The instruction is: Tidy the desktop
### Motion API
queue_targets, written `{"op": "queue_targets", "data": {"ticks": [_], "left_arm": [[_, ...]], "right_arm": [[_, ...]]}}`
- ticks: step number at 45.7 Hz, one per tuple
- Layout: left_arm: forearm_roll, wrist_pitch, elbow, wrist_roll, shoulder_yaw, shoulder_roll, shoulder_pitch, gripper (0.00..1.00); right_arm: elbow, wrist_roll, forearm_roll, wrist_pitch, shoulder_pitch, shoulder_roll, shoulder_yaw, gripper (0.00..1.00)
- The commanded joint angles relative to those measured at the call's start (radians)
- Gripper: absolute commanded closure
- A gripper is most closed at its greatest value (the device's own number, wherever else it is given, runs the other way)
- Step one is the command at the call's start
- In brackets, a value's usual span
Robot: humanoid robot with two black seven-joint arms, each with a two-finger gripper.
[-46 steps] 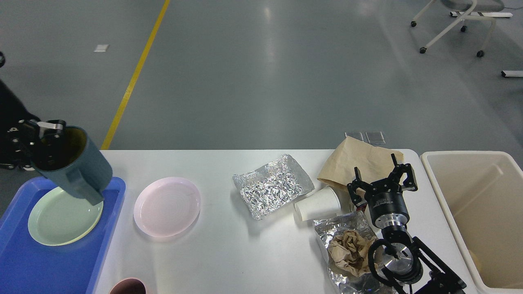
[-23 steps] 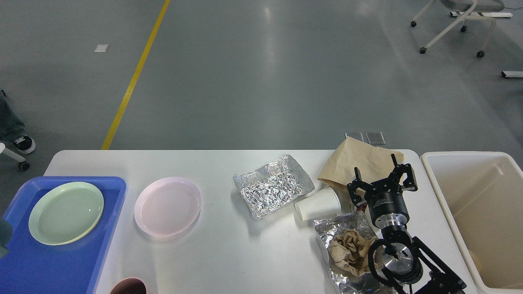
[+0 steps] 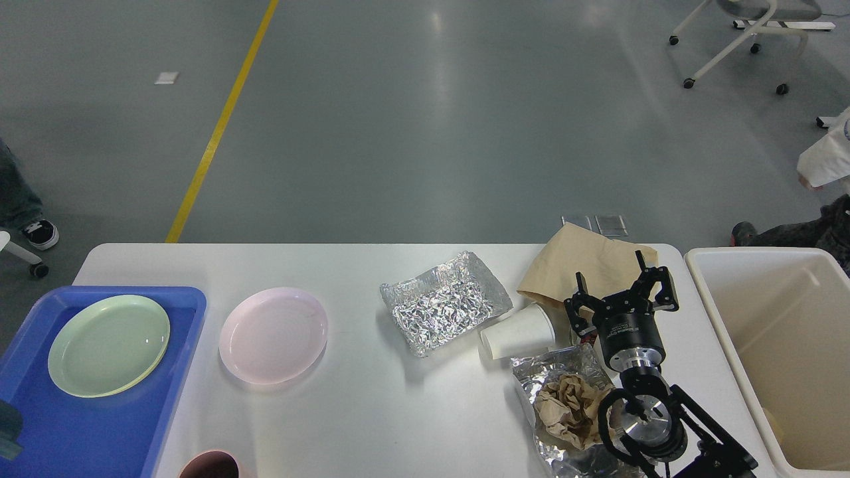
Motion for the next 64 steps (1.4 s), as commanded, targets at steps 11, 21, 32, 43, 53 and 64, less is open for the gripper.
{"op": "queue_targets", "data": {"ticks": [11,21,32,43,53,64], "left_arm": [[-0.009,0.061,0.049,-0.002,-0.041,-0.031,0.127,0.97],[-0.014,0.07,0.057,-0.002,-0.072,-0.017,0.174,0.97],[-0.015,0.068,0.057,0.0,-0.075,-0.027,0.176,0.95],[-0.023,0.111,0.053,0.001,-0.082,-0.031,0.178,0.48],[-0.023,0.137,0.046,-0.002,-0.092,-0.03,0.178,0.1],[-0.023,0.124,0.036,-0.002,-0.09,-0.03,0.178,0.06]], "right_arm": [[0.0,0.0,0.0,0.002,0.0,0.0,0.0,0.0],[0.0,-0.001,0.0,0.002,0.0,0.0,0.0,0.0],[0.0,0.0,0.0,0.002,0.0,0.0,0.0,0.0],[0.0,0.0,0.0,0.002,0.0,0.0,0.0,0.0],[0.0,0.0,0.0,0.002,0.0,0.0,0.0,0.0],[0.0,0.0,-0.002,0.002,0.0,0.0,0.0,0.0]]}}
